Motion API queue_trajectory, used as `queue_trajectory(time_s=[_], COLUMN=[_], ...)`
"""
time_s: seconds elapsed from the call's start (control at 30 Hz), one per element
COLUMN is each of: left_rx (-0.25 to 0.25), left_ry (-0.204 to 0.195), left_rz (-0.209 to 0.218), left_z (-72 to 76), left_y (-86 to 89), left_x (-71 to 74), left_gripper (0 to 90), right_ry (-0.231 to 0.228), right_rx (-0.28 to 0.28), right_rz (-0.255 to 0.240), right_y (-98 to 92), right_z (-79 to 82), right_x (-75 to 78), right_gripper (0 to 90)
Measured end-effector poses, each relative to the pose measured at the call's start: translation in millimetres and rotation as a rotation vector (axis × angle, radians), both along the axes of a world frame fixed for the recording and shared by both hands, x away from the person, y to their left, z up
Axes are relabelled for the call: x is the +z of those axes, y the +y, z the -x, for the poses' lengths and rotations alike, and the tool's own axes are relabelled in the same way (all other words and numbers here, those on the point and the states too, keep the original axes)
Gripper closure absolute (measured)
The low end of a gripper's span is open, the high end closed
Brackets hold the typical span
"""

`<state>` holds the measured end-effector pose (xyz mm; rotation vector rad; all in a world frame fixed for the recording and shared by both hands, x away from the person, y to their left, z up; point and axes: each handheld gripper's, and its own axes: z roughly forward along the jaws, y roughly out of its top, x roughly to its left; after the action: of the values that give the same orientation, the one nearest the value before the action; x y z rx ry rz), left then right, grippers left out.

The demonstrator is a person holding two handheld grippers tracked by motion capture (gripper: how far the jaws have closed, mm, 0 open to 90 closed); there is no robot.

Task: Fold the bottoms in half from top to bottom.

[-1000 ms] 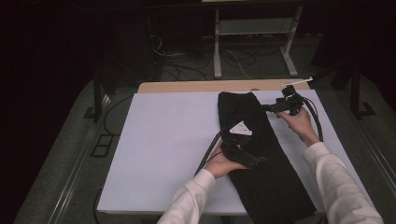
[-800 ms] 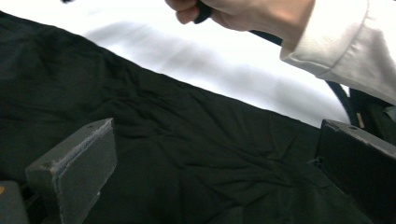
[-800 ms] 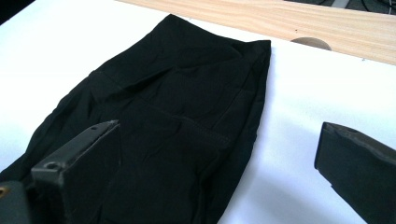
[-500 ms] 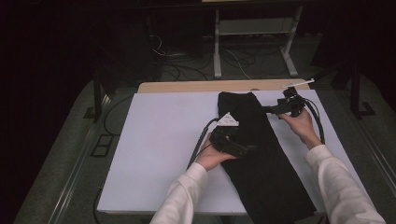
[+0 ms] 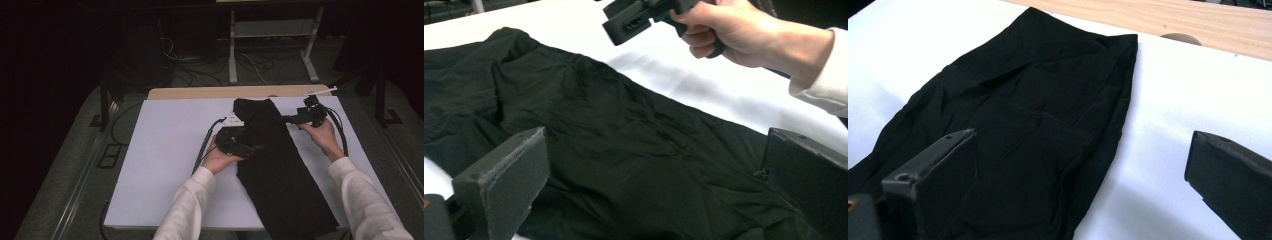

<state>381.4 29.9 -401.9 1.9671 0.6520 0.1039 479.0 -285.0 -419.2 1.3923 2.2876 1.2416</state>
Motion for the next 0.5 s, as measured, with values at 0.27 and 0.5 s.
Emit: queue_trajectory(time_s=[0.27, 0.5], left_rx=[0.007, 0.026], left_ry=[0.004, 0.011], left_rz=[-0.008, -0.021], left_z=[-14.2, -30.7], left_y=[3.9, 7.6], left_x=[2.6, 7.1], left_gripper=[0.0, 0.0], right_ry=[0.003, 0.003], right_rx=[0.01, 0.018], right_rz=[-0.003, -0.014], right_y=[-0.9, -2.8], right_z=[2.1, 3.3], right_x=[-1.9, -0.4], right_gripper=[0.9, 0.9])
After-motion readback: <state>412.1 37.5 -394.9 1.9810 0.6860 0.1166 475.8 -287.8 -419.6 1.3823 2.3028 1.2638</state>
